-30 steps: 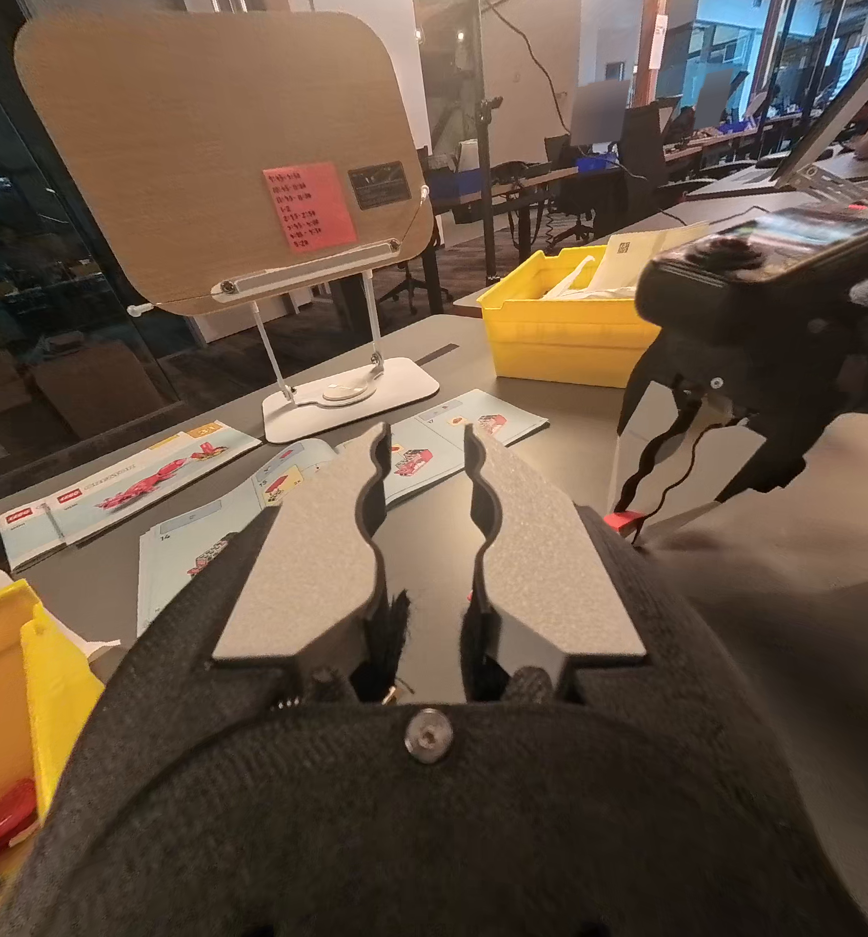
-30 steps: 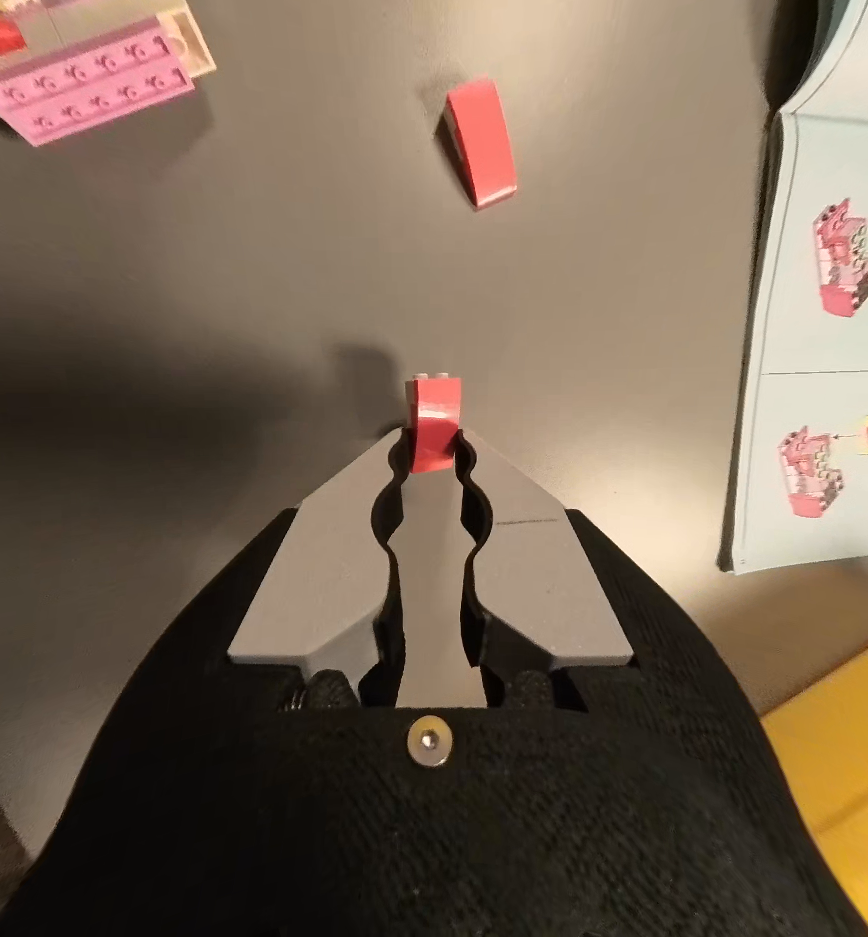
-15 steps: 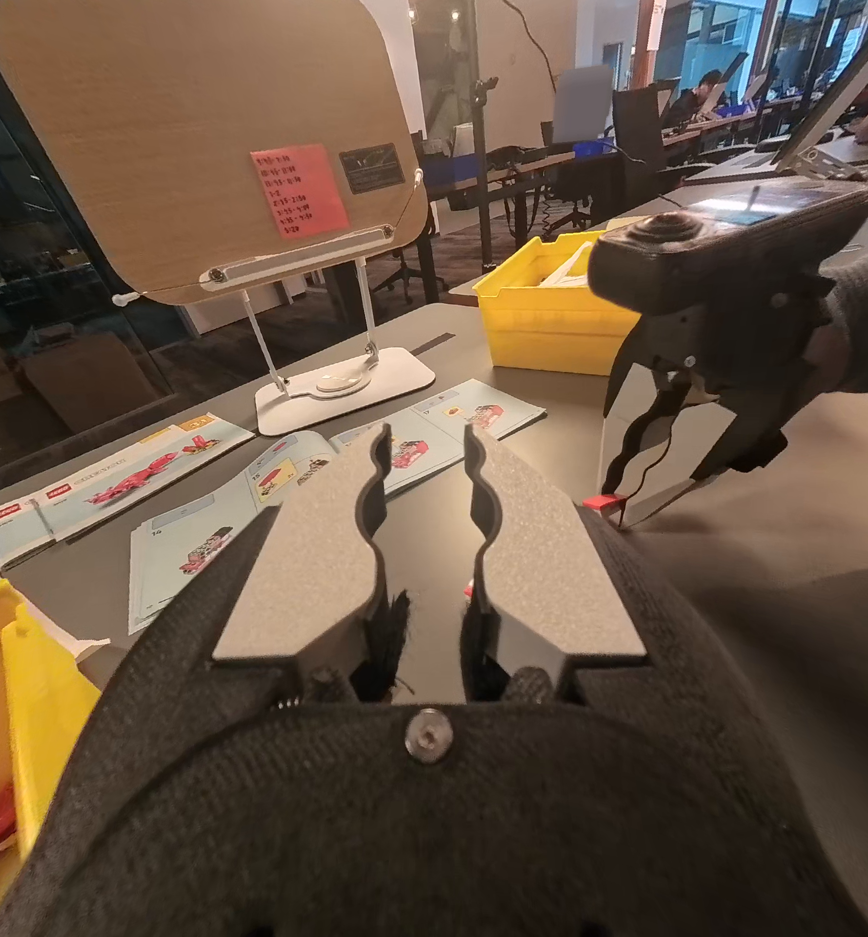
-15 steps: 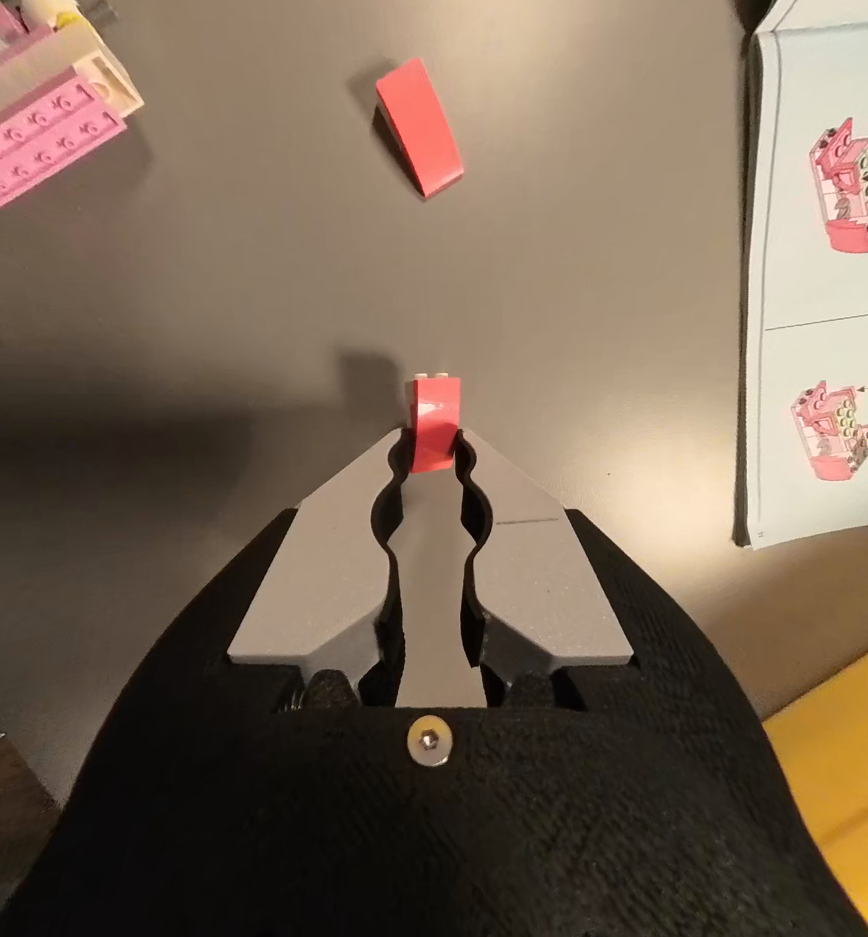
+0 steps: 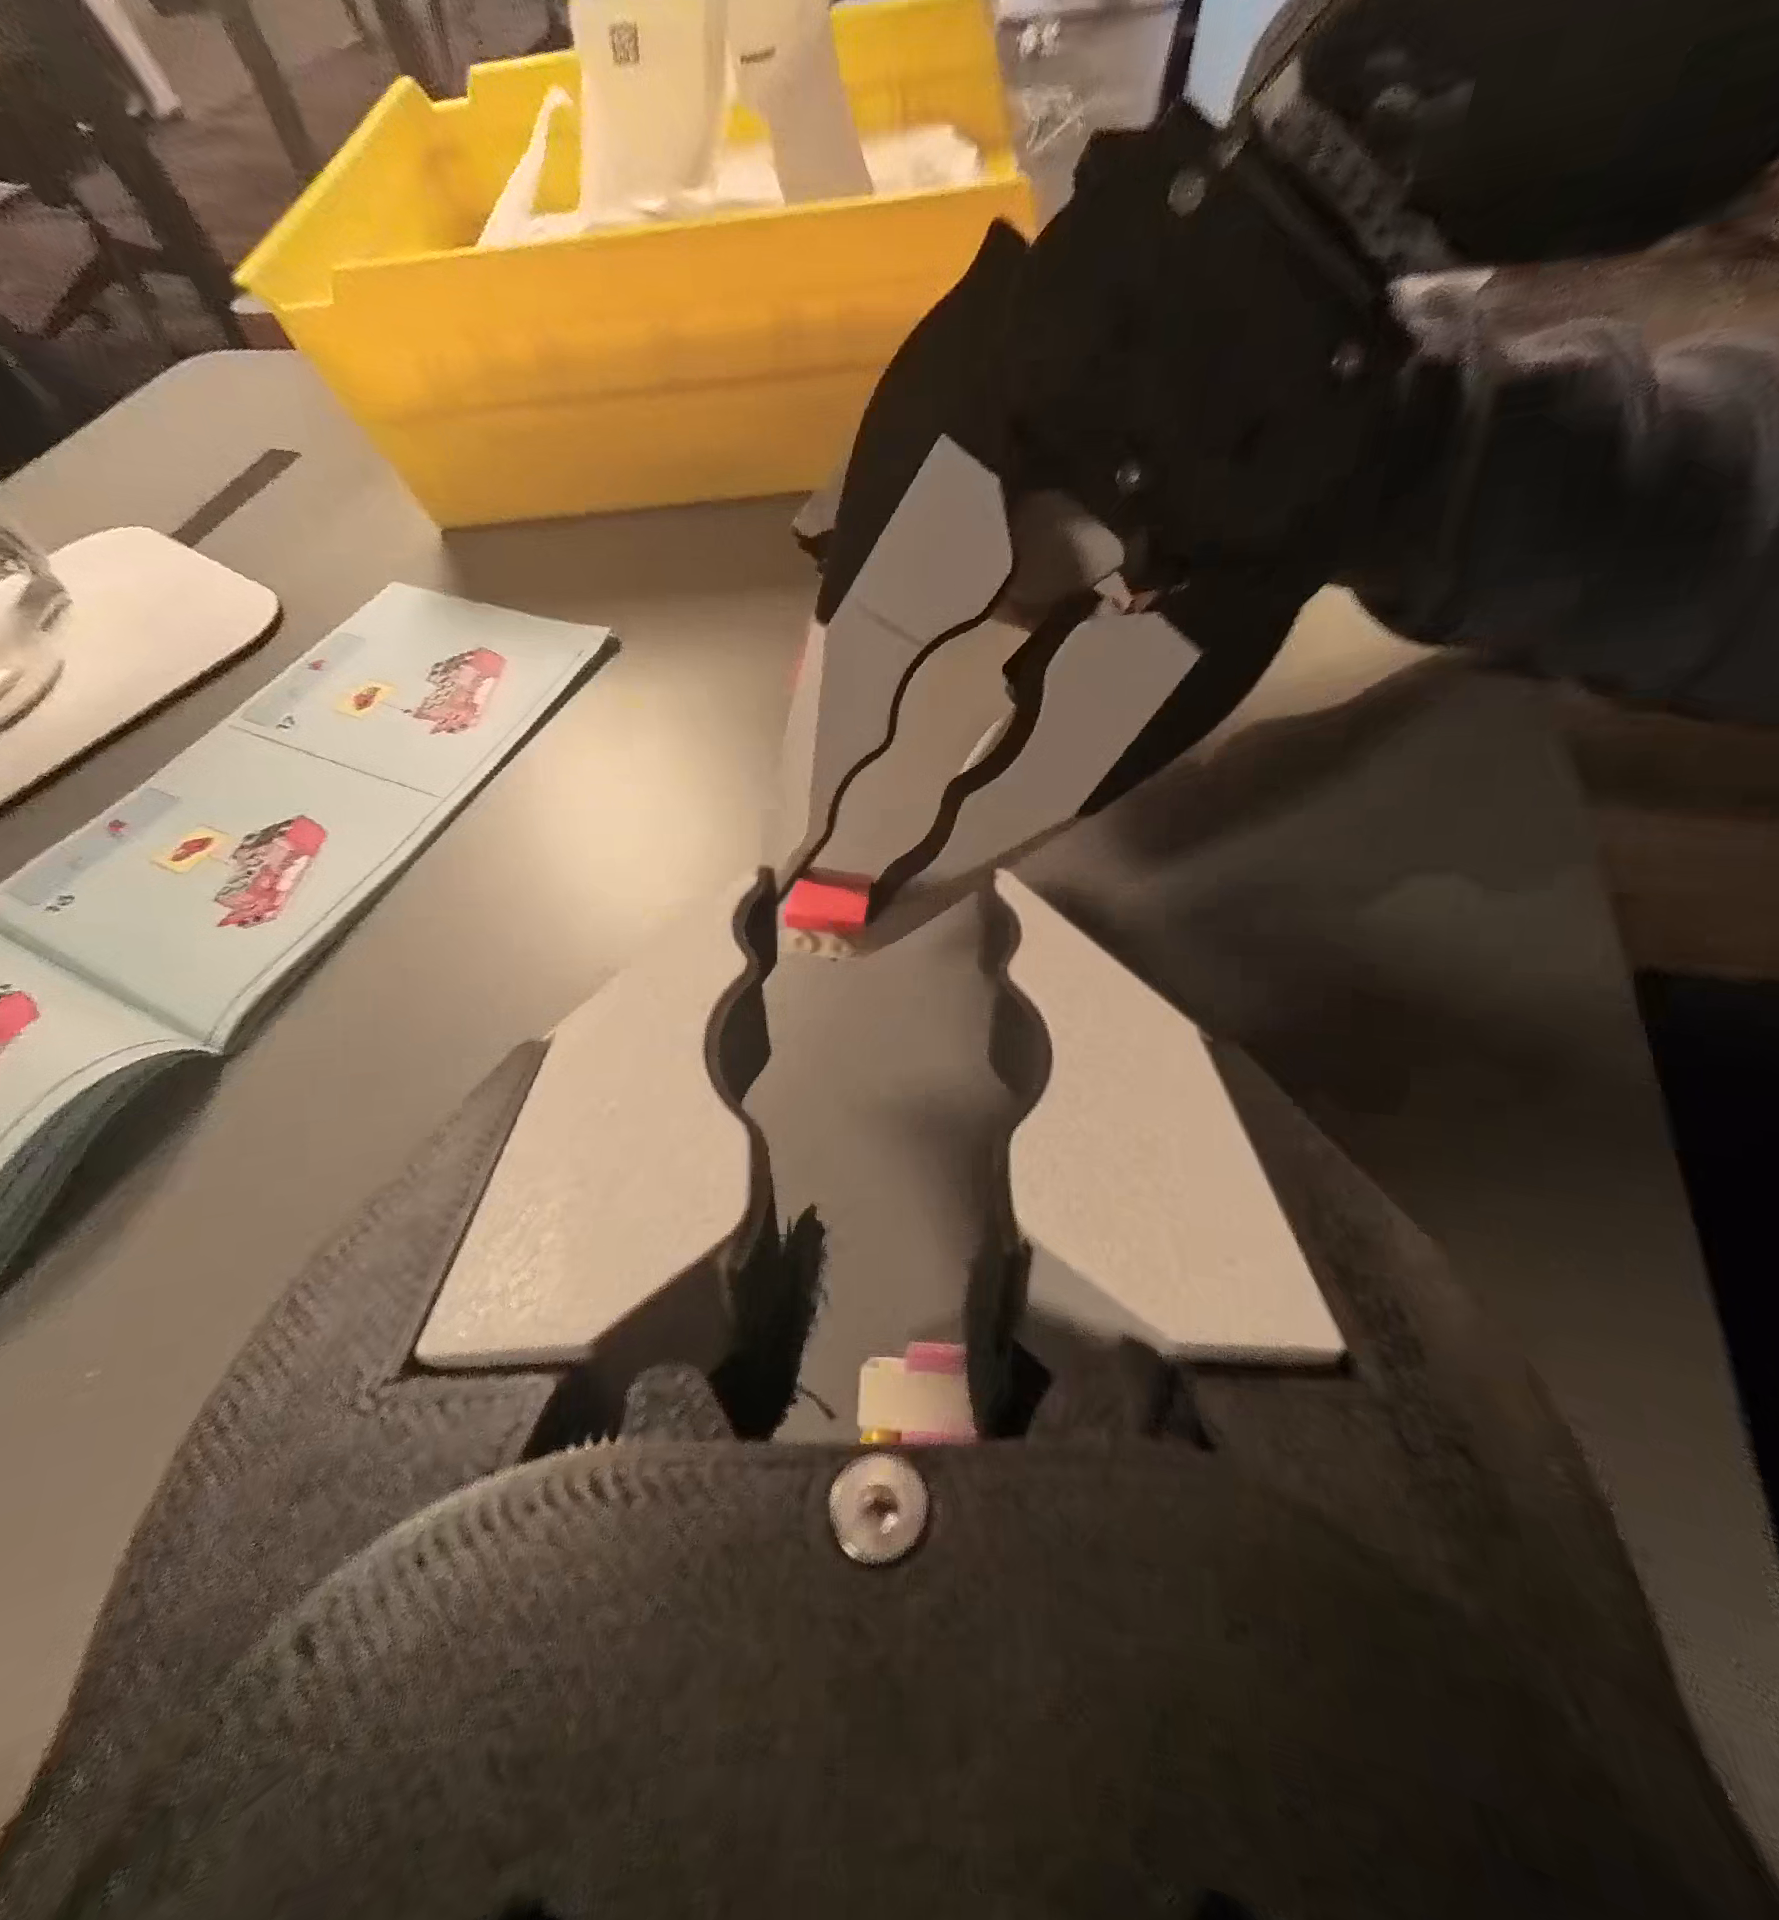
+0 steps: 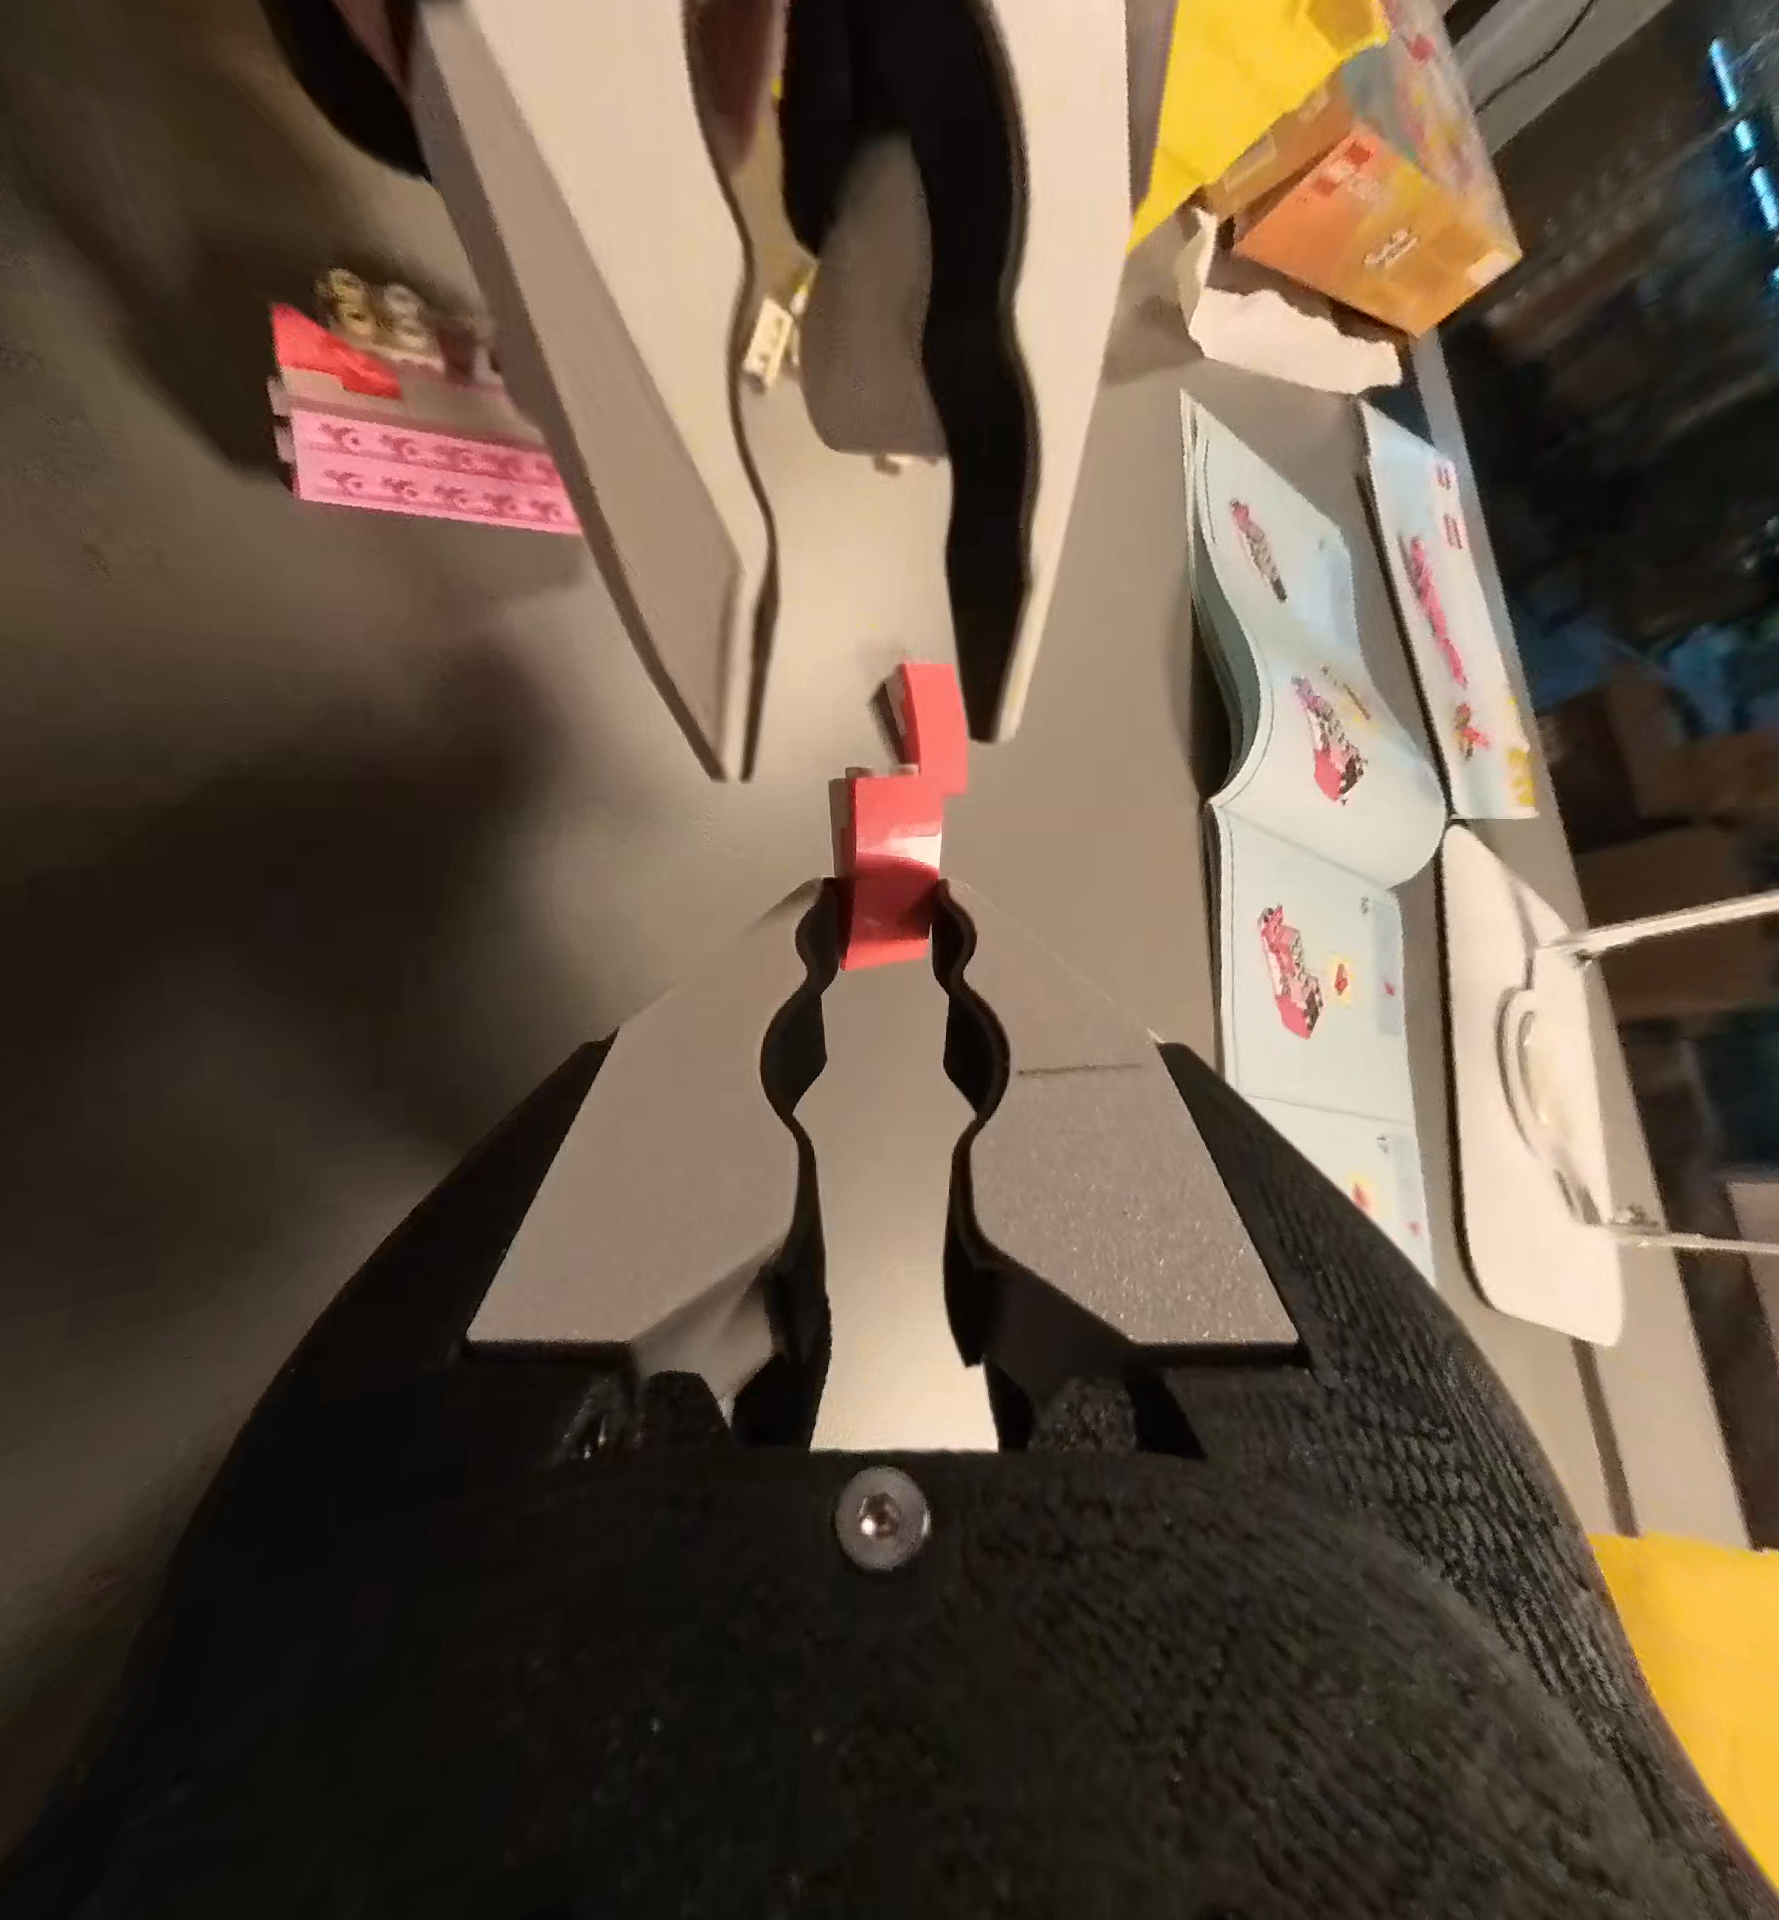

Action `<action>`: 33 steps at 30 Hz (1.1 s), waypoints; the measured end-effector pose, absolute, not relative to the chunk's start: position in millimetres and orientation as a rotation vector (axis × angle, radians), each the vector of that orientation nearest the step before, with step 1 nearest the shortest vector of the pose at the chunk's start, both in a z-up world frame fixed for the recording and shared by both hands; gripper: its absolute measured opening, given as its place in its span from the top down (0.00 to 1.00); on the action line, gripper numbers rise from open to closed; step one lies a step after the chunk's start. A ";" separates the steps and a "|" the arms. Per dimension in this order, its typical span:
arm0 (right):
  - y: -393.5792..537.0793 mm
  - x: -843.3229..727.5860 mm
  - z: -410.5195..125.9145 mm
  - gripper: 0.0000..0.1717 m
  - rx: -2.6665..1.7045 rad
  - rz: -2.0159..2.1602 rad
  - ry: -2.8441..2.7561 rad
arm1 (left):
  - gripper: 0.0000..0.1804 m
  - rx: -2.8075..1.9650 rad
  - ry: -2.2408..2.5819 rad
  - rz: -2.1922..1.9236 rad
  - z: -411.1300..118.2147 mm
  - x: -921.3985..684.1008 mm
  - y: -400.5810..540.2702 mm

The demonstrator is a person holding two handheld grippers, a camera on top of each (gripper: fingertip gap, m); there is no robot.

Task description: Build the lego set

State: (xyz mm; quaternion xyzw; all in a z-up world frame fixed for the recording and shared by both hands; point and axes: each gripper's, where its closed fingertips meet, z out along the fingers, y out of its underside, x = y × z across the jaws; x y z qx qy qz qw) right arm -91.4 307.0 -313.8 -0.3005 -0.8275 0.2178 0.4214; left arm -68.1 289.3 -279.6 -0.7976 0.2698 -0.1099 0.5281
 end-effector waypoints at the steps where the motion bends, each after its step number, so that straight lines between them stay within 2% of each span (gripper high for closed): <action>1: 306.0 -91.6 -313.4 0.91 -0.732 0.538 -2.069 | 0.79 -1.916 0.655 -0.218 -282.7 -69.9 290.8; 4: 302.1 -92.1 -309.5 0.91 -0.690 0.550 -2.053 | 0.79 -1.945 0.666 -0.216 -288.7 -69.9 290.6; 8: 298.3 -91.4 -304.8 0.91 -0.660 0.577 -2.045 | 0.86 -1.941 0.659 -0.269 -286.1 -70.3 288.0; 12: 298.9 -91.1 -302.0 0.91 -0.657 0.580 -2.034 | 0.84 -1.937 0.664 -0.294 -284.8 -69.6 286.3; 16: 294.3 -89.1 -303.6 0.91 -0.643 0.596 -2.054 | 0.91 -1.945 0.678 -0.262 -286.7 -72.8 285.9; 23: 292.3 -88.3 -303.2 0.91 -0.675 0.647 -2.053 | 0.92 -1.947 0.692 -0.264 -286.7 -72.8 284.7; 26: 290.2 -86.1 -299.4 0.85 -0.741 0.765 -2.046 | 0.92 -1.952 0.709 -0.257 -288.1 -74.0 283.4; 33: 277.4 -70.1 -282.4 0.89 -0.886 1.248 -2.031 | 0.92 -1.905 0.777 -0.282 -285.2 -62.5 278.7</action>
